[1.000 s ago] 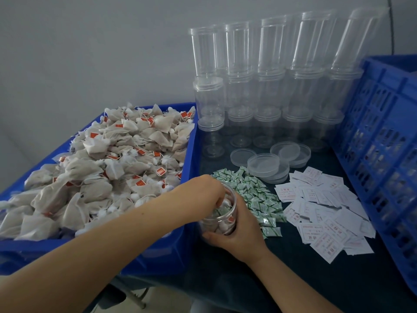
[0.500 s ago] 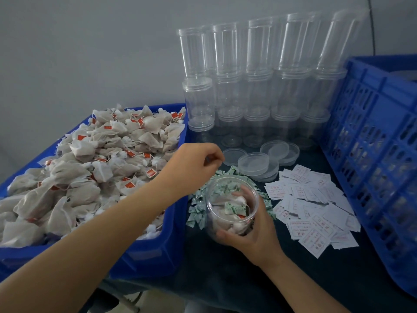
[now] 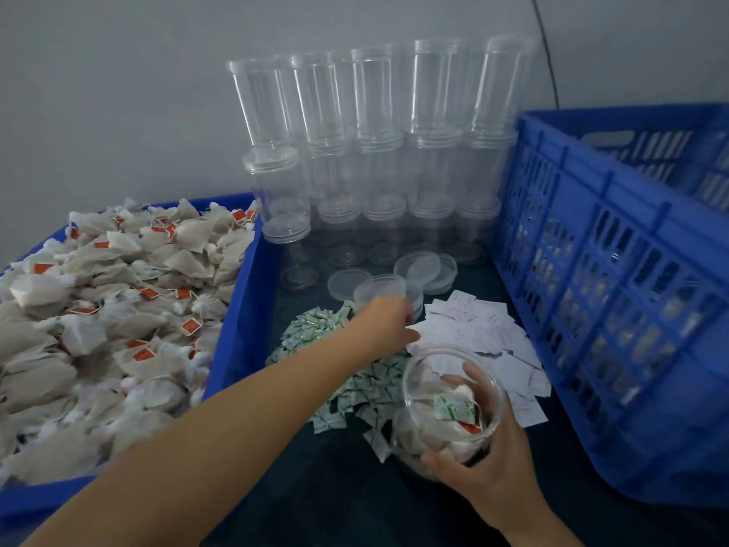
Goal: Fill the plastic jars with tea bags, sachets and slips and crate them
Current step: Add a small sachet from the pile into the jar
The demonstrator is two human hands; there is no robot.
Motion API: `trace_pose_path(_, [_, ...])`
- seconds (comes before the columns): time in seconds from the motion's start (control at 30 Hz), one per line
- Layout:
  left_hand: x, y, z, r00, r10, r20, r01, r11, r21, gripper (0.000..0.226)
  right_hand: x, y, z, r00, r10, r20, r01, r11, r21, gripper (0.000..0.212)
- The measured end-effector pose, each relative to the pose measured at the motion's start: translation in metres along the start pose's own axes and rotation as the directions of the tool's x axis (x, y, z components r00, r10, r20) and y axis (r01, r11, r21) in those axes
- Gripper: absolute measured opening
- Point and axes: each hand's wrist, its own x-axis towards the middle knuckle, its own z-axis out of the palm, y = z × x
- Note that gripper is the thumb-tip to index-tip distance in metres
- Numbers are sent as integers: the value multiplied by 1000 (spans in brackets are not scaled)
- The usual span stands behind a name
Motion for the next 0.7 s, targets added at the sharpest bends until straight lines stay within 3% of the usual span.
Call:
trace_pose_path(0.07, [11, -1, 11, 997, -73, -9, 73, 997, -32, 38, -2, 2, 0, 1000, -3, 4, 3, 1000, -24, 90])
trace_pose_path(0.17, [20, -1, 21, 991, -136, -16, 134, 987, -83, 27, -1, 7, 0, 1000, 0, 12, 1, 999, -36, 92])
trace_pose_path(0.53, [30, -5, 32, 974, -213, -73, 182, 936, -301, 18, 3, 10, 2, 1000, 29, 10, -29, 1000, 1, 90])
trace_pose_path(0.7, [32, -8, 28, 981, -184, -60, 159, 944, -289, 21, 2, 11, 1, 1000, 22, 13, -22, 1000, -14, 92])
